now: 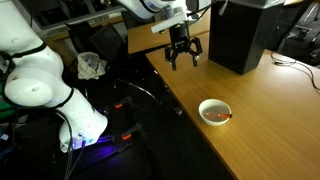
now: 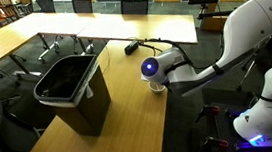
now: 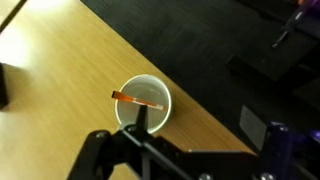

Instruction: Take the marker out of the bowl and put it on the table

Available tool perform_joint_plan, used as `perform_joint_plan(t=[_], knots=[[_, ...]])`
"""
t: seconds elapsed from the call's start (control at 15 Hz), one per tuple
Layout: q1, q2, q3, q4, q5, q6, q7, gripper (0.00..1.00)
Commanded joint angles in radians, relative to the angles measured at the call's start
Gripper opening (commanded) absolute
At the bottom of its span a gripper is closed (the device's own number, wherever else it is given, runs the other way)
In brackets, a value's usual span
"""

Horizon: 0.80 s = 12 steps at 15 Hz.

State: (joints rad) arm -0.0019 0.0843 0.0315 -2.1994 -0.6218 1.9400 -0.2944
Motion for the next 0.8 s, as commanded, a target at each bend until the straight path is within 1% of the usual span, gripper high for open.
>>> perform_joint_plan(t=[0.0, 0.07, 0.13, 0.2, 0.27, 0.4, 0.6, 0.73], knots=[[0.001, 0.023, -0.008, 0.009, -0.01, 0.022, -0.039, 1.0], [-0.004, 0.041, -0.01, 0.019, 0.0, 0.032, -0.079, 1.0], [-0.013, 0.056, -0.013, 0.022, 0.008, 0.067, -0.143, 1.0], [-0.017, 0.077, -0.015, 0.032, -0.005, 0.06, -0.217, 1.0], [-0.027, 0.096, -0.022, 0.033, -0.021, 0.1, -0.27, 1.0], [-0.045, 0.153, -0.035, 0.06, -0.046, 0.129, -0.386, 1.0], [-0.079, 0.233, -0.052, 0.094, -0.107, 0.201, -0.544, 1.0], [-0.096, 0.285, -0.06, 0.112, -0.161, 0.265, -0.623, 1.0]])
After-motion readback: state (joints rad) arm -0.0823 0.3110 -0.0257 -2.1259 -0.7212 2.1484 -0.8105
